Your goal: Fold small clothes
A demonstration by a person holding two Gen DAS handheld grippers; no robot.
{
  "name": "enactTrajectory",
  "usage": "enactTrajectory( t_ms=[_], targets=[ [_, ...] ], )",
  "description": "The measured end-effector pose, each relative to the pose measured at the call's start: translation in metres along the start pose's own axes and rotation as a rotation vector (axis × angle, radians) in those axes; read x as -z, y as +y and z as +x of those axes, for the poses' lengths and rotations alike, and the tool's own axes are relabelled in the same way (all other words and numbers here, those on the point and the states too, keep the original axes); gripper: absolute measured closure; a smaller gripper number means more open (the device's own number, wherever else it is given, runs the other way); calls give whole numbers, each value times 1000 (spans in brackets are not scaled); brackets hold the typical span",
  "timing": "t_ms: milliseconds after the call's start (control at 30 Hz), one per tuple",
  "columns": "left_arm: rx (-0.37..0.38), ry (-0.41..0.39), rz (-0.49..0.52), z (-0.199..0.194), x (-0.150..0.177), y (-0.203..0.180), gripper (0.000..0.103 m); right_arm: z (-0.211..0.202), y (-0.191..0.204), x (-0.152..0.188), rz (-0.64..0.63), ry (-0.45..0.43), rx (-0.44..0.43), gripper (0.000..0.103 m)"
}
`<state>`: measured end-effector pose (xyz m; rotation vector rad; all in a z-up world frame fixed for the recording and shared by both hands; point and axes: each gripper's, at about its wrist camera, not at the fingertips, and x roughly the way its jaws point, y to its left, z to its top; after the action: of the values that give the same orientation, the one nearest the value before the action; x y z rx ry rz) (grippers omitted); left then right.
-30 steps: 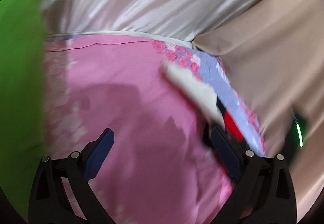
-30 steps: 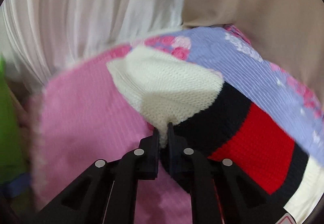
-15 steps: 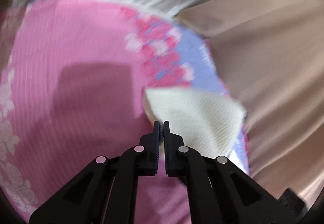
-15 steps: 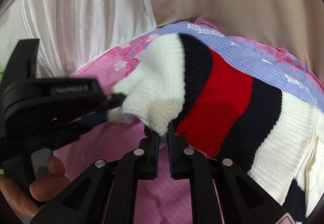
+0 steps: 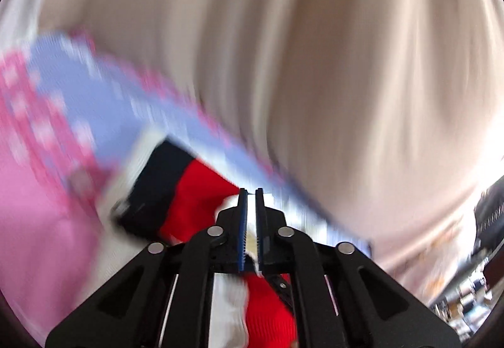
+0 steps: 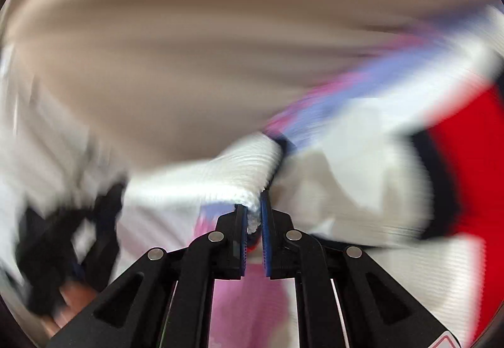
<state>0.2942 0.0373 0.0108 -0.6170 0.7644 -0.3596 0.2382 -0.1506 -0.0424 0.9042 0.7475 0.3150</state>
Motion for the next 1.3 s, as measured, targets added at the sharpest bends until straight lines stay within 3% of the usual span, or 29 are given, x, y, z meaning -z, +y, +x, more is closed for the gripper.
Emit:
enactTrajectory(
  t_ms=[67, 133, 200, 267, 367, 433, 500, 533, 600, 667, 733, 800, 867, 933, 967, 1000, 1033, 1100, 1133, 1167, 1200, 1233, 1267, 1300],
  targets=[
    [-22, 94, -26, 22, 38, 2, 82, -31, -52, 1, -12, 10, 242, 86],
    [-74, 131, -37, 28, 64, 8, 72, -54, -86, 13, -34, 59, 423, 82],
    [-147, 136, -11, 23, 83, 15, 64, -82, -96, 24, -83, 34, 534, 74],
    [-250, 129, 22, 18, 92, 29, 63, -103, -76, 29, -261, -32, 644, 58],
    [-326, 118, -20, 15, 91, 50, 62, -88, -26, 32, -613, -29, 680, 47],
    [-284, 141, -94, 21, 83, 59, 62, -54, 1, 42, -872, 46, 663, 40],
    [-242, 141, -159, 34, 63, 86, 61, -12, 4, 52, -999, 160, 645, 42],
    [-205, 129, -199, 44, 51, 89, 55, 3, -1, 51, -1026, 185, 664, 43],
    [-176, 98, -263, 53, 37, 100, 52, 32, -13, 54, -1058, 232, 718, 65],
    [-197, 51, -309, 60, 23, 106, 62, 37, -17, 44, -1000, 214, 727, 94],
    [-238, 33, -320, 66, 15, 110, 80, 23, -11, 20, -816, 183, 598, 96],
    [-251, 43, -353, 72, 11, 119, 83, -21, -12, -17, -575, 69, 425, 96],
    [-268, 60, -373, 78, 16, 125, 82, -68, -39, -55, -306, -83, 311, 96],
    [-258, 74, -392, 83, 20, 125, 81, -88, -90, -77, -103, -143, 342, 93],
    [-259, 72, -393, 83, 19, 125, 77, -79, -122, -84, -54, -79, 424, 91],
    [-267, 65, -394, 80, 20, 124, 74, -65, -148, -85, -17, 15, 501, 91],
    [-275, 47, -391, 80, 19, 122, 70, -58, -160, -84, 5, 60, 512, 91],
    [-292, 28, -387, 81, 17, 122, 69, -58, -159, -83, -9, 25, 464, 87],
    [-296, 23, -384, 81, 16, 123, 70, -59, -153, -84, -26, 5, 453, 76],
    [-301, 25, -381, 81, 17, 124, 81, -58, -149, -85, -42, -12, 445, 60],
    [-303, 31, -382, 83, 17, 126, 93, -56, -148, -85, -52, -23, 451, 60],
    [-296, 27, -396, 82, 17, 127, 95, -51, -150, -85, -59, -16, 462, 71],
    [-288, 2, -397, 79, 15, 127, 96, -44, -153, -85, -73, 19, 486, 95],
    [-286, -28, -385, 72, 15, 123, 96, -36, -151, -87, -86, 40, 502, 95]
  ],
)
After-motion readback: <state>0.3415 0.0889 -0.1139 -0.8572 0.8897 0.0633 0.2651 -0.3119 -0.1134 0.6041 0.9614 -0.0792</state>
